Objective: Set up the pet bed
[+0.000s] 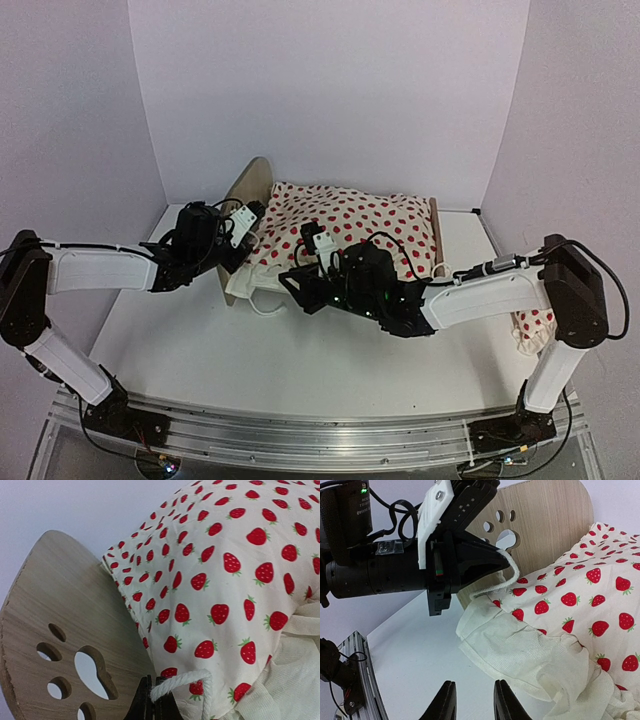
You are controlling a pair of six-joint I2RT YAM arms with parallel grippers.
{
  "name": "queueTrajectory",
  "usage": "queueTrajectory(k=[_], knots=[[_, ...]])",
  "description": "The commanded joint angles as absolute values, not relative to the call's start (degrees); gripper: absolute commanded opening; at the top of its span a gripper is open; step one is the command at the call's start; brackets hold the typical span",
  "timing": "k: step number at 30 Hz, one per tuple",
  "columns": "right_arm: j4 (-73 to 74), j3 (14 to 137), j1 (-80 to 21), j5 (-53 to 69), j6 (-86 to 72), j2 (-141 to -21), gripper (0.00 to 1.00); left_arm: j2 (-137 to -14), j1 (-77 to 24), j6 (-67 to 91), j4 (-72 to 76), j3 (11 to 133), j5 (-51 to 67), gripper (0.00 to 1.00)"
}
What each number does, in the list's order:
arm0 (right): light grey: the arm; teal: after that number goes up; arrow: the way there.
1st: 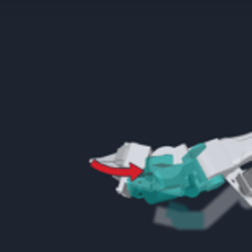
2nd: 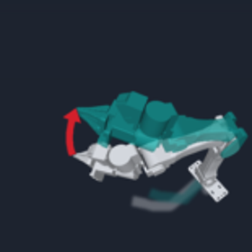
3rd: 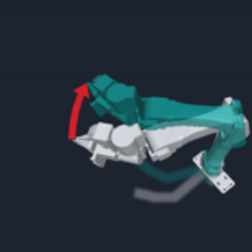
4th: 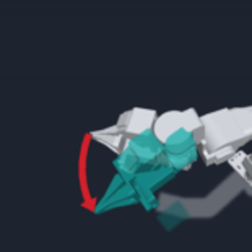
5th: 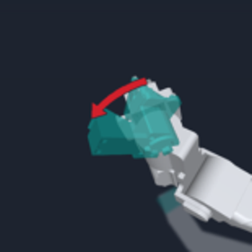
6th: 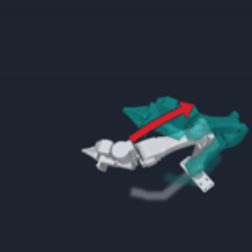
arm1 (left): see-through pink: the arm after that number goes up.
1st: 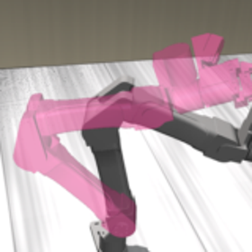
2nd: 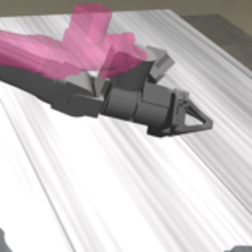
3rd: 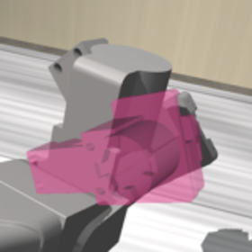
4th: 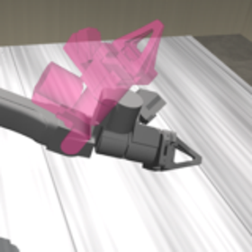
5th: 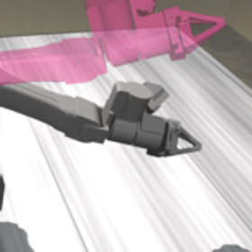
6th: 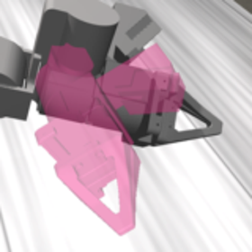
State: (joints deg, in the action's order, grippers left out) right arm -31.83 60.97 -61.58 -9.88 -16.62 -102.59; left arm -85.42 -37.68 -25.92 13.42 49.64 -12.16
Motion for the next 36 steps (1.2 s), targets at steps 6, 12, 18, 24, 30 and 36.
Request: queueTrajectory(k=[6,12,18,24,30,36], knots=[[-33.0,62.3,-61.5,-8.2,-16.7,-101.0,0.26,-83.9,-42.2,-32.2,24.3,47.4,-27.9,0.00],[-33.1,61.7,-61.5,-7.8,-16.6,-100.3,0.26,-85.8,-42.1,-38.0,31.0,45.3,-31.4,0.03],[-33.1,61.6,-61.5,-7.5,-16.5,-99.9,0.25,-88.1,-40.8,-36.6,27.7,45.7,-30.2,0.16],[-33.1,61.0,-61.5,-7.3,-16.7,-99.3,0.26,-88.2,-40.8,-32.8,20.9,47.9,-29.3,0.45],[-33.3,61.4,-61.5,-5.9,-16.8,-99.4,0.26,-88.0,-40.3,-19.2,-2.0,57.2,-30.0,0.56],[-33.5,62.0,-61.5,-5.0,-17.4,-100.1,0.26,-86.3,-38.8,3.3,-25.8,68.2,-18.3,0.57]])
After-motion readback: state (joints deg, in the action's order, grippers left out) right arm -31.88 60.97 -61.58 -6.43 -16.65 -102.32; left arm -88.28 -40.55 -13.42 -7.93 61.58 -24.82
